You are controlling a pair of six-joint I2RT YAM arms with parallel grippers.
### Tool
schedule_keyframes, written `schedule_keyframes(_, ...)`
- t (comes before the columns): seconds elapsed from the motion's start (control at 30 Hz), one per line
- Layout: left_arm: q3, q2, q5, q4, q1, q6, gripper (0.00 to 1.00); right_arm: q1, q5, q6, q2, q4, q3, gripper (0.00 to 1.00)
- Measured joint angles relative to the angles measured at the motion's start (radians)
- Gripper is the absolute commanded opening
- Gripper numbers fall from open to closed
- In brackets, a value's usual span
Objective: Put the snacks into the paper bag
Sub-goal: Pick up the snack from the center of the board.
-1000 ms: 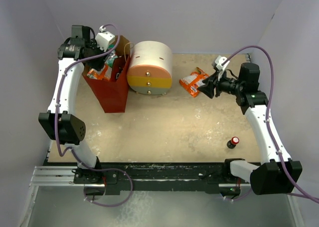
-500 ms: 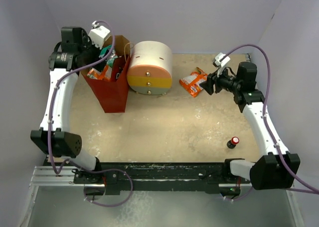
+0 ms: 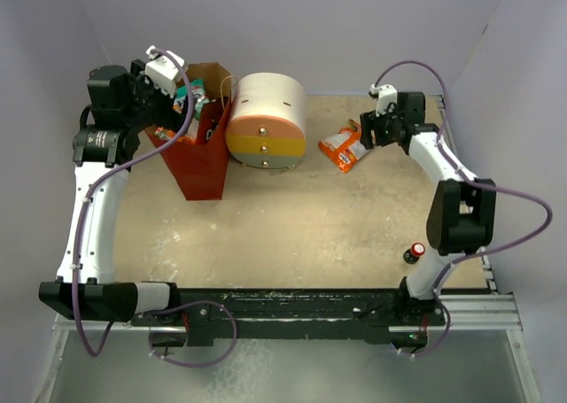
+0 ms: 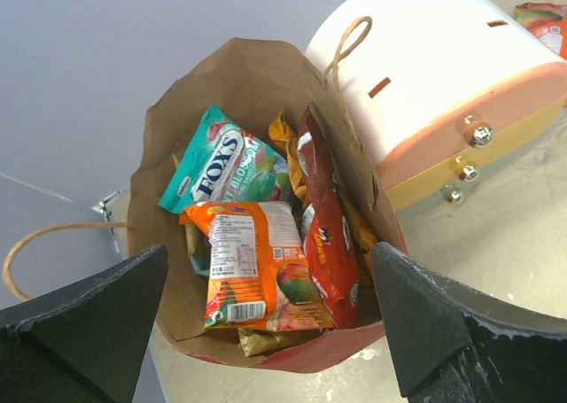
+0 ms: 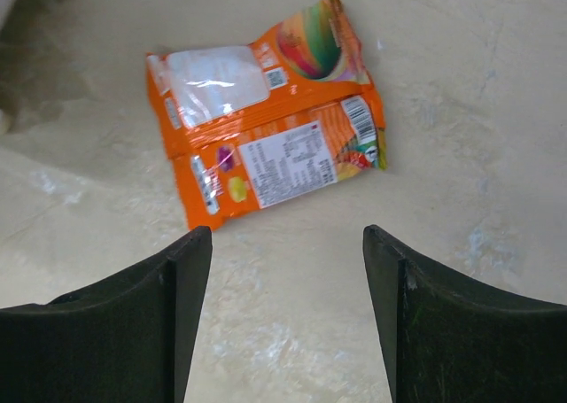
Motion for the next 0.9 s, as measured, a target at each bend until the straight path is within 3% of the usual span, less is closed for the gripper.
schedule_keyframes(0.2, -0.047, -0.028, 0.028, 0.009, 0.000, -0.006, 0.99, -0.048, 0.032, 0.053, 0.227, -0.024, 0.192, 0.71)
schedule_keyframes(0.47, -0.063, -0.038, 0.048, 0.020, 0.000, -0.014, 0.99, -0.141, -0.073, 0.155, 0.461, -0.093, 0.400, 0.71)
schedule_keyframes(0.9, -0.063, -0.038, 0.058, 0.035, 0.000, -0.014, 0.99, -0.158, -0.309, 0.241, 0.593, -0.153, 0.461, 0.66)
